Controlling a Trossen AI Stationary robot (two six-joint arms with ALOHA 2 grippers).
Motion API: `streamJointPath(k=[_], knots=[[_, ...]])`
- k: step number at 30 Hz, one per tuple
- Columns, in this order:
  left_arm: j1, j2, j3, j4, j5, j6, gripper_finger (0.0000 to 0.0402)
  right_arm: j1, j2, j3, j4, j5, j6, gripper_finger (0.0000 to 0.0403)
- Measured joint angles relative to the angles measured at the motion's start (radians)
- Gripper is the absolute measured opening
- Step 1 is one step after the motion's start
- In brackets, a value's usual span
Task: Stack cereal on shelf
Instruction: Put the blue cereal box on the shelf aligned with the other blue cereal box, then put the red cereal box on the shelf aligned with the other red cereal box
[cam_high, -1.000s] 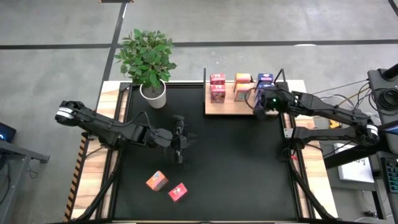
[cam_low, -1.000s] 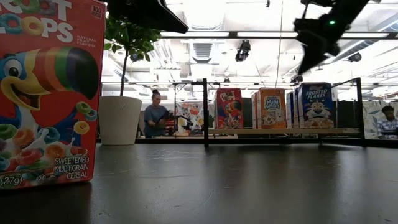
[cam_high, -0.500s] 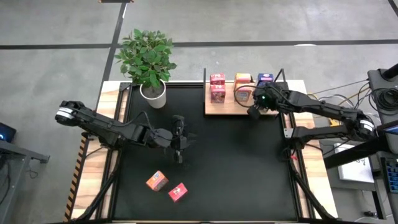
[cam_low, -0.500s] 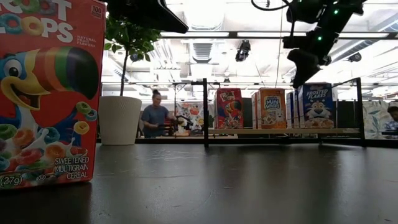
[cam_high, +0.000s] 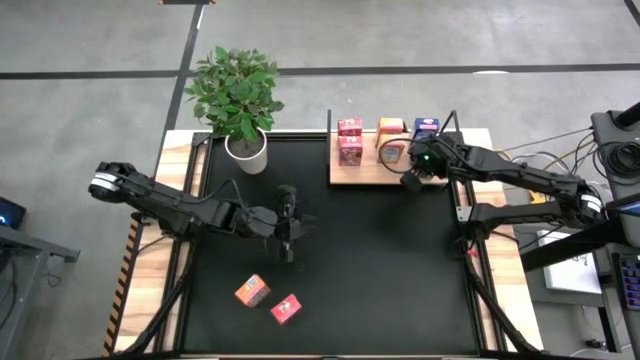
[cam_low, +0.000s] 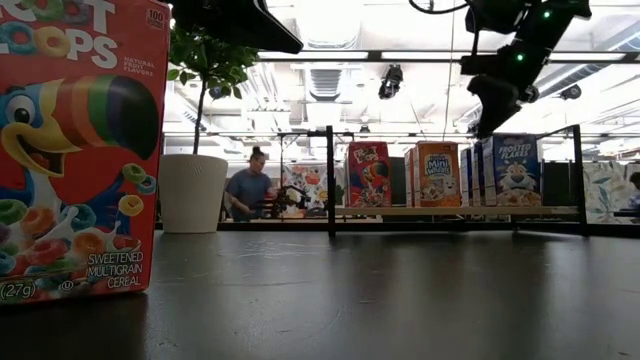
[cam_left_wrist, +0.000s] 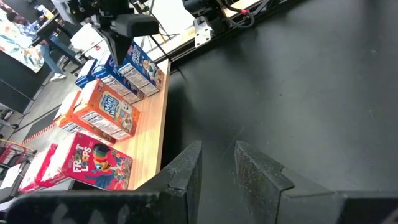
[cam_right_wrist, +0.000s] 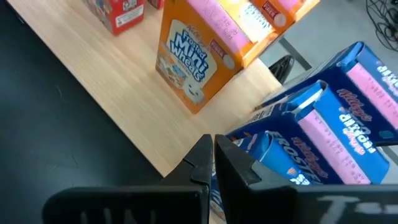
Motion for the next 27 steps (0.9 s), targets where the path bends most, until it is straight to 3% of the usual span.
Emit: streamJointPath(k=[13, 20, 27], knots=[[0.0, 0.0, 0.0, 0.0, 0.0, 0.0, 0.008, 0.03, -0.084, 0.055, 0.062, -0.112, 0.016, 0.0009], [0.0, 0.0, 0.0, 0.0, 0.0, 0.003, 0.008, 0.177, -0.155, -0.041, 0.264, -0.139, 0.043, 0.0009], [0.0, 0.0, 0.0, 0.0, 0.0, 0.003, 0.008, 0.353, -0.088, -0.078, 0.469, -0.138, 0.036, 0.0009]])
